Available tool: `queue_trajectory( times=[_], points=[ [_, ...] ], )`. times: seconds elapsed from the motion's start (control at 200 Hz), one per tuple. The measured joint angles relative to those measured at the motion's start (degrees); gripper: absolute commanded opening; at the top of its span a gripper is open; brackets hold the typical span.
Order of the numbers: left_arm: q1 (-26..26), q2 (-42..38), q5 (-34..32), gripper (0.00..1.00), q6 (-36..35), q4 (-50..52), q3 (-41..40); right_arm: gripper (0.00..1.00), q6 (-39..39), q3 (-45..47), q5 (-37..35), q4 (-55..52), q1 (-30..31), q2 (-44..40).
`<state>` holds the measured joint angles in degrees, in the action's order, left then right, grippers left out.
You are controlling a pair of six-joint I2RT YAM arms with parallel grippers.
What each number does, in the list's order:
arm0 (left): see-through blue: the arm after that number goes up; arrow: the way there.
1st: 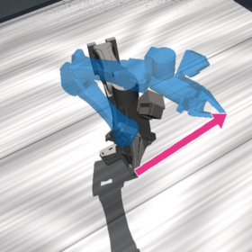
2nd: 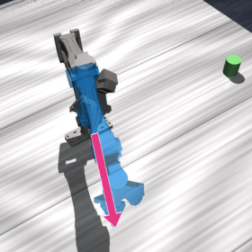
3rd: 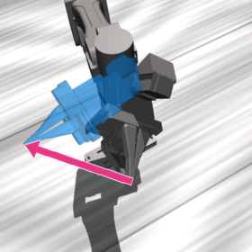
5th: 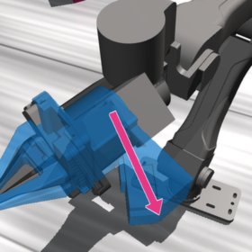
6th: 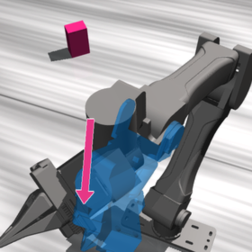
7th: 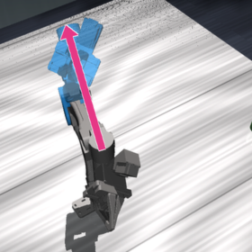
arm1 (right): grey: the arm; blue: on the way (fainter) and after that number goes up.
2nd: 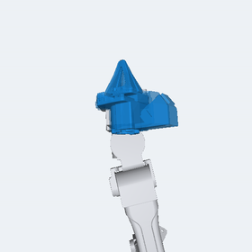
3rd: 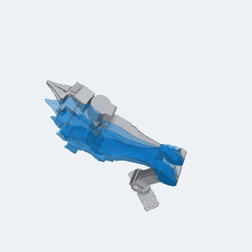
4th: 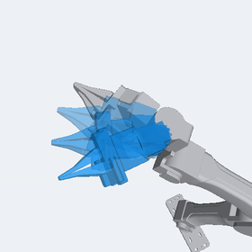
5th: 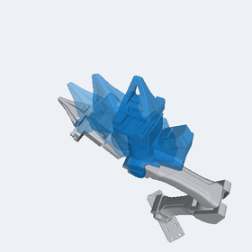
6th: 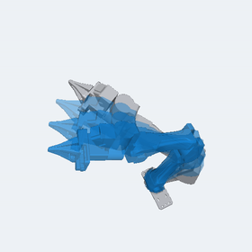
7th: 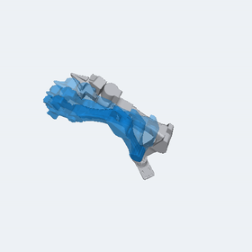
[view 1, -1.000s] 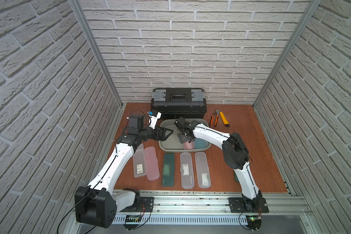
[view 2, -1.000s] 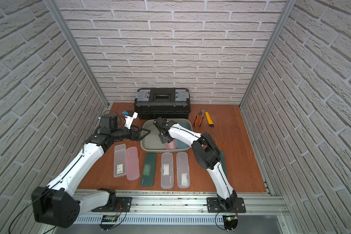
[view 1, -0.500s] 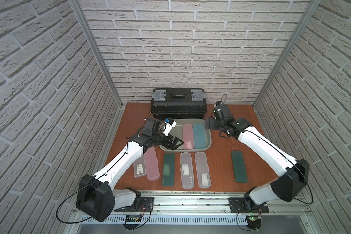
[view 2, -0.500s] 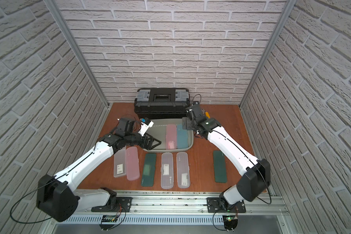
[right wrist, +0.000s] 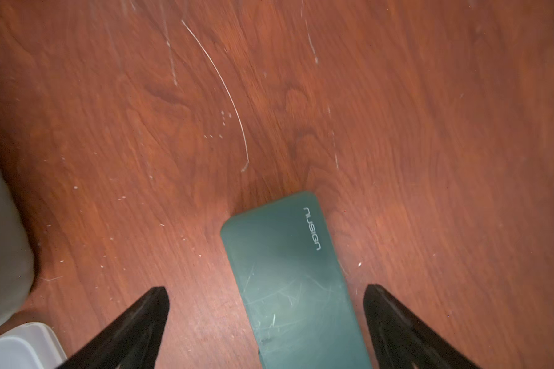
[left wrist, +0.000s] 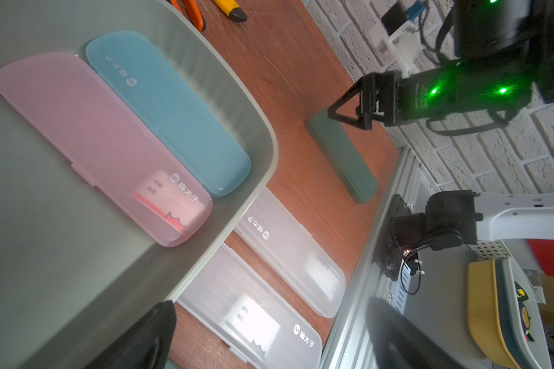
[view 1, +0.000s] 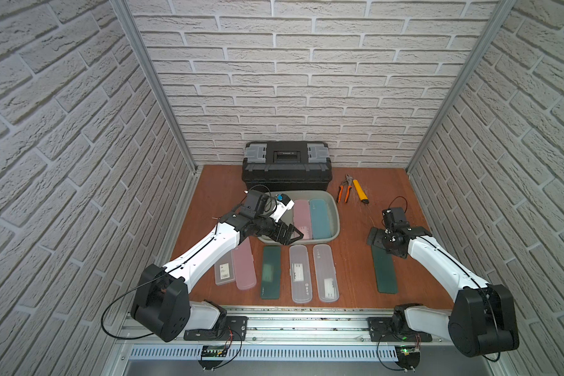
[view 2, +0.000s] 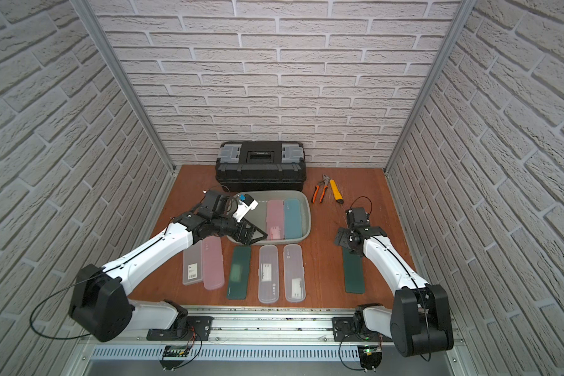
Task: Put the pencil case into the storage box
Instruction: Pick up the pencil case from the center of the board.
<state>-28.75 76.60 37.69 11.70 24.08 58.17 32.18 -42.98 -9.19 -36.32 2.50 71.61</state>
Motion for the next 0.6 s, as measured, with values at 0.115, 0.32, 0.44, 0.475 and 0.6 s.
queue_trajectory(
  times=[0.115,0.32,0.44,0.475,0.6],
  points=[
    [0.0,-2.4,-0.6,0.98,-0.1,-0.1,0.0,1.0,0.7,1.7,1.5,1.2,-0.8,0.3],
    [0.0,-3.2,-0.9,0.99,-0.1,0.0,0.0,1.0,1.5,4.2,1.5,3.5,-1.5,2.5],
    [0.0,-3.2,-0.9,0.99,-0.1,0.0,0.0,1.0,1.9,6.1,1.3,4.6,-1.7,3.8],
    [0.0,-3.2,-0.9,0.98,-0.1,-0.1,0.0,1.0,1.9,6.4,1.4,4.7,-1.7,4.1],
    [0.0,-3.2,-1.0,0.99,-0.1,0.0,0.0,1.0,1.9,6.5,1.6,4.7,-1.6,4.4]
  ],
)
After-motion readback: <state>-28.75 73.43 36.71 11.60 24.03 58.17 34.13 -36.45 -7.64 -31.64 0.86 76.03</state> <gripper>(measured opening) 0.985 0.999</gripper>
